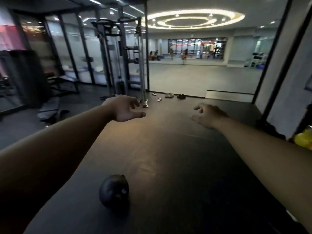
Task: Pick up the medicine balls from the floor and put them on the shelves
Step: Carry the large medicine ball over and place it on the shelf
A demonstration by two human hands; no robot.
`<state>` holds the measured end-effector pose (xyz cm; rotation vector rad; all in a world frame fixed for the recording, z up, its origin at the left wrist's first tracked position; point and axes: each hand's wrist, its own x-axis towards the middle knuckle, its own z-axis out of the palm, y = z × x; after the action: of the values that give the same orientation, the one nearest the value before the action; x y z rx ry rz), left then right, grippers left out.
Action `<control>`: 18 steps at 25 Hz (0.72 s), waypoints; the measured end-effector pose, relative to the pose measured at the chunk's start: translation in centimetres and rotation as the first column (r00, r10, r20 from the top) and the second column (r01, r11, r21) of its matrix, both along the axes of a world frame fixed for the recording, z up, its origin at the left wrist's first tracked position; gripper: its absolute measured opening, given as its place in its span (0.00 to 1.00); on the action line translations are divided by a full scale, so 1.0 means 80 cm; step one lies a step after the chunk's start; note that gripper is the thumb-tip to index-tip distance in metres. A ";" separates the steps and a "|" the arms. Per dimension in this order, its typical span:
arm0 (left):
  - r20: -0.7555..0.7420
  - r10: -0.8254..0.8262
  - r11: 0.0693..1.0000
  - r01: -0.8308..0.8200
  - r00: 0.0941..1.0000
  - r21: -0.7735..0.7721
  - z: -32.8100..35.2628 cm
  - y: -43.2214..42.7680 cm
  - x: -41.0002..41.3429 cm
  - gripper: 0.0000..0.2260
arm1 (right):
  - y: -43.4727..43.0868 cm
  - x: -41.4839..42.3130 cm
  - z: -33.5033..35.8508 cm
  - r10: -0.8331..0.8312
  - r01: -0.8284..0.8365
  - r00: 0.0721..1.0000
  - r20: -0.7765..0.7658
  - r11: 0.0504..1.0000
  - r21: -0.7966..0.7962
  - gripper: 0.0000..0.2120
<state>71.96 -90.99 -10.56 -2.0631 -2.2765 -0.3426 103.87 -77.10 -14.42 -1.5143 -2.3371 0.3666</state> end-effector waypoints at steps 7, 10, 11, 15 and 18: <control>0.002 0.181 0.978 -0.180 0.983 -0.109 -0.054 -0.043 -0.270 0.36 | 0.035 -0.313 -0.064 0.203 -0.203 0.979 -0.008 0.978 -0.058 0.28; 0.019 0.223 0.965 -0.218 0.975 -0.145 -0.084 -0.051 -0.350 0.36 | 0.045 -0.409 -0.106 0.247 -0.246 0.969 0.002 0.964 -0.103 0.28; 0.015 0.230 0.960 -0.224 0.973 -0.168 -0.097 -0.052 -0.370 0.36 | 0.048 -0.435 -0.119 0.261 -0.258 0.965 0.010 0.959 -0.121 0.28; 0.017 0.235 0.945 -0.225 0.972 -0.239 -0.160 -0.038 -0.438 0.35 | 0.068 -0.516 -0.171 0.291 -0.283 0.956 0.023 0.942 -0.180 0.29; 0.064 0.254 0.940 -0.232 0.965 -0.249 -0.213 -0.009 -0.478 0.37 | 0.094 -0.560 -0.220 0.319 -0.305 0.948 0.023 0.925 -0.225 0.32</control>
<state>33.72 -91.75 -27.61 -1.8617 -2.7145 -0.1616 59.05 -69.60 -32.04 -1.2506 -2.6653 0.6882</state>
